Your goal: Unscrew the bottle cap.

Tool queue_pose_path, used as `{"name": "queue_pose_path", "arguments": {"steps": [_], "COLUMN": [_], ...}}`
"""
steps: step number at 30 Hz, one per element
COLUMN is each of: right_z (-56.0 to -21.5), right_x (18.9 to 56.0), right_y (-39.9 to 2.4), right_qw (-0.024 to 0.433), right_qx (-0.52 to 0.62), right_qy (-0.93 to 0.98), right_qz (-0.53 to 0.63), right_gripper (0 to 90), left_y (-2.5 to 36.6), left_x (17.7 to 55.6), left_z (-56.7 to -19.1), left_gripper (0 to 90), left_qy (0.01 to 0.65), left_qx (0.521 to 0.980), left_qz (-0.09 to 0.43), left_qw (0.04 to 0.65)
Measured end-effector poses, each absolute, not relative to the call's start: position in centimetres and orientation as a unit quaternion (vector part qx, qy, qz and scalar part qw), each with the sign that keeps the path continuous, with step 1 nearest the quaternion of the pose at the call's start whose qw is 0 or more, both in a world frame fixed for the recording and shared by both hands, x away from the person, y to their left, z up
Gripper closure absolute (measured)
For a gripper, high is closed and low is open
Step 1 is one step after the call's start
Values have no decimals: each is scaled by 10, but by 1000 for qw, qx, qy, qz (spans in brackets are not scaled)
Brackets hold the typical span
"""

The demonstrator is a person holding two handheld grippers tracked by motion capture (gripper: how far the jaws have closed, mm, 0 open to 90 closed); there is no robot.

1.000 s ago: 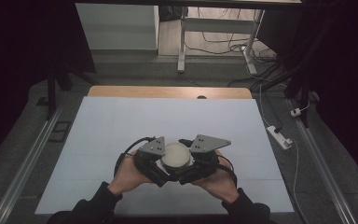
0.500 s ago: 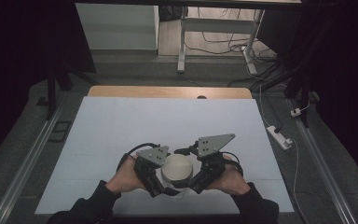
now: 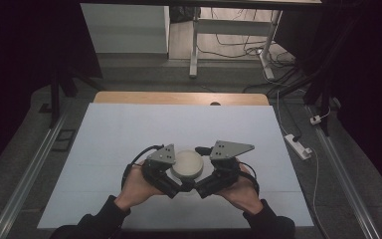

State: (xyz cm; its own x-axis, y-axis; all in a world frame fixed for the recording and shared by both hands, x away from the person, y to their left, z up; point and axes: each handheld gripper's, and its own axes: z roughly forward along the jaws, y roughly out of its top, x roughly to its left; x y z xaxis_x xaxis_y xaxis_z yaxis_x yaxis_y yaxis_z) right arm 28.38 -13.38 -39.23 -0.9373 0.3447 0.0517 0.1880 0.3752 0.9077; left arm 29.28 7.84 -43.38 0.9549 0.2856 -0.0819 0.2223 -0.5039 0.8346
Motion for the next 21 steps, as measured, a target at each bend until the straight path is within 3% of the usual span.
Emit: {"name": "queue_pose_path", "arguments": {"steps": [7,12,16,21], "right_z": [-395,-395,-392,-388], "right_x": [278,275,276,281], "right_y": [-123,-122,-126,-136], "right_qw": [108,118,86,12], "right_qx": [207,200,166,98], "right_qy": [824,823,829,831], "right_qz": [516,519,528,548], "right_gripper": [44,70,72,72], "left_y": [72,73,77,77], "left_x": [287,288,289,286], "left_z": [-431,-431,-431,-427], "left_gripper": [73,74,73,73], "left_qy": [155,141,99,38], "left_qx": [873,873,871,866], "left_qz": [56,41,5,-37], "left_qw": [460,465,481,497]}}
